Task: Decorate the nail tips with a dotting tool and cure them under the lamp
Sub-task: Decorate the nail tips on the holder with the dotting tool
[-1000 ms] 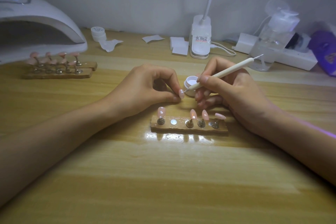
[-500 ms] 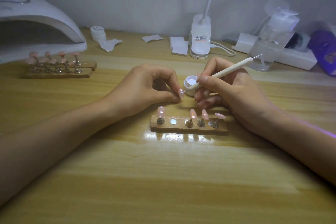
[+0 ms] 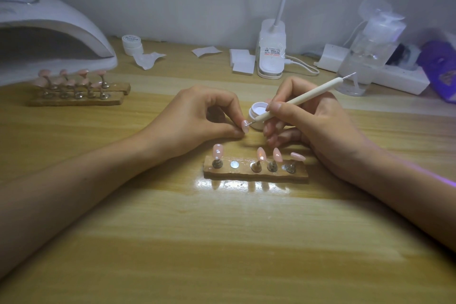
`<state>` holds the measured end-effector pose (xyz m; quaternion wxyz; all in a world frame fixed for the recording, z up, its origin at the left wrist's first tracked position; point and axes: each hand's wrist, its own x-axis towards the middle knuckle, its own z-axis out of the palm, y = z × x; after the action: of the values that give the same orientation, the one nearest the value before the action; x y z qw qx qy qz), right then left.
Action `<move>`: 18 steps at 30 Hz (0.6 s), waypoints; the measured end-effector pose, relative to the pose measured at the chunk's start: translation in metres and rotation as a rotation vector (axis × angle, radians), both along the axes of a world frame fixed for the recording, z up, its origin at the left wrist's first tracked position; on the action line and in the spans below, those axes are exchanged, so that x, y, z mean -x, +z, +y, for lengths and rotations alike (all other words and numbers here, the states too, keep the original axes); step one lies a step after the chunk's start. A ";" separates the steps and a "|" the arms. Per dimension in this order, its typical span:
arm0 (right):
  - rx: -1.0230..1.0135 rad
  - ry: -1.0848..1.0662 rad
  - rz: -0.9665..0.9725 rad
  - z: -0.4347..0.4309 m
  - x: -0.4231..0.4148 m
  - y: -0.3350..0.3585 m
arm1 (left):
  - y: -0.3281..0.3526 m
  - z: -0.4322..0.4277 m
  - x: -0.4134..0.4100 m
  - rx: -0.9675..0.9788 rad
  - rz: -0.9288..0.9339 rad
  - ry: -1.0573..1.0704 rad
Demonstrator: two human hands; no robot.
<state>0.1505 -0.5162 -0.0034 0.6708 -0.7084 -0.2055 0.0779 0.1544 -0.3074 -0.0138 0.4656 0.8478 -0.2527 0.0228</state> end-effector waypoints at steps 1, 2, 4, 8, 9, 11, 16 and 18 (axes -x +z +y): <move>0.000 0.001 -0.001 0.000 0.000 0.000 | 0.000 0.000 0.000 0.002 0.002 -0.001; -0.002 0.001 -0.004 0.000 0.000 0.000 | 0.000 0.000 0.000 0.003 0.004 -0.001; -0.012 0.002 -0.011 0.000 0.000 0.000 | 0.000 0.000 0.000 0.003 0.006 -0.002; -0.056 0.001 -0.013 -0.001 0.001 0.001 | 0.000 0.000 0.000 0.011 0.009 -0.005; -0.063 0.001 -0.014 -0.001 0.001 0.001 | 0.000 0.000 0.000 0.013 0.010 -0.008; -0.068 0.004 -0.022 -0.001 0.001 0.001 | 0.000 0.000 0.000 0.016 0.011 -0.011; -0.084 0.015 -0.030 -0.001 0.002 0.002 | 0.000 0.000 0.000 0.013 0.013 -0.010; -0.075 0.016 -0.022 -0.001 0.002 0.003 | 0.000 0.000 0.000 0.009 0.012 -0.005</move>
<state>0.1481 -0.5173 -0.0009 0.6939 -0.6819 -0.2213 0.0675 0.1542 -0.3074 -0.0135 0.4707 0.8453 -0.2521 0.0177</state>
